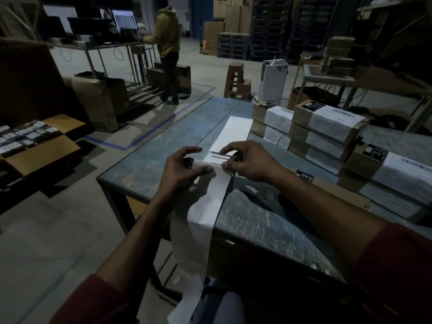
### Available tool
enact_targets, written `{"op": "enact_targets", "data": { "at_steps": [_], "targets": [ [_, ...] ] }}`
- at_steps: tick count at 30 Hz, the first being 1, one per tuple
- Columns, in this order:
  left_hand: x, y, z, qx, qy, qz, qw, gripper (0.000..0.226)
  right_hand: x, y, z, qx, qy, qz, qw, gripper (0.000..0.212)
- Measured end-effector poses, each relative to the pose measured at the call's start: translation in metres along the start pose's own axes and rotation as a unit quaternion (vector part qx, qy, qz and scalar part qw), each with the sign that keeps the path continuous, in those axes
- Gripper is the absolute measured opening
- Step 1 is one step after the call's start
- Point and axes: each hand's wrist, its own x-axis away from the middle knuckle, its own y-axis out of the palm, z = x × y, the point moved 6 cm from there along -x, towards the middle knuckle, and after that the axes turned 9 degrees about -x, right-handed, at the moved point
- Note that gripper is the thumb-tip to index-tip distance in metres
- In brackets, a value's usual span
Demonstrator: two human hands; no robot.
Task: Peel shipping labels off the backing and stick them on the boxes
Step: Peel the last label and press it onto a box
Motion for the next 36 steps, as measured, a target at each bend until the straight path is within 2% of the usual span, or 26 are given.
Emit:
{"op": "enact_targets", "data": {
  "at_steps": [4,10,16,19,21,22,24,26,29,32,36],
  "targets": [
    [0.002,0.000,-0.005,-0.020,-0.010,-0.021,1.000,0.071,-0.009,-0.001,0.006,-0.032,0.025,0.028,0.999,0.035],
    [-0.004,0.002,-0.016,-0.024,-0.022,-0.035,0.999,0.071,-0.027,-0.023,0.017,-0.073,0.062,0.117,0.989,0.040],
    [-0.012,0.003,-0.014,-0.123,-0.043,-0.049,0.990,0.071,-0.046,-0.044,0.022,-0.089,0.085,0.190,0.974,0.040],
    [-0.016,0.008,-0.003,-0.231,-0.023,-0.054,0.971,0.098,-0.049,-0.045,0.025,-0.101,0.087,0.206,0.969,0.038],
    [-0.018,0.015,0.006,-0.335,0.017,-0.069,0.940,0.121,-0.052,-0.044,0.028,-0.100,0.086,0.209,0.969,0.038],
    [-0.017,0.019,0.008,-0.395,0.032,-0.078,0.915,0.122,-0.053,-0.044,0.028,-0.100,0.085,0.208,0.969,0.038],
    [-0.013,0.026,0.004,-0.494,0.050,-0.109,0.861,0.102,-0.057,-0.046,0.028,-0.093,0.082,0.211,0.970,0.038],
    [-0.009,0.032,-0.005,-0.531,0.044,-0.147,0.833,0.077,-0.063,-0.053,0.027,-0.073,0.078,0.218,0.970,0.039],
    [-0.008,0.030,-0.015,-0.533,0.011,-0.185,0.826,0.065,-0.074,-0.067,0.023,-0.062,0.079,0.228,0.968,0.042],
    [-0.009,0.027,-0.015,-0.524,-0.007,-0.243,0.816,0.070,-0.085,-0.079,0.024,-0.052,0.079,0.247,0.964,0.043],
    [-0.011,0.023,-0.014,-0.516,-0.020,-0.262,0.815,0.073,-0.092,-0.083,0.020,-0.019,0.066,0.256,0.964,0.044]
  ]
}}
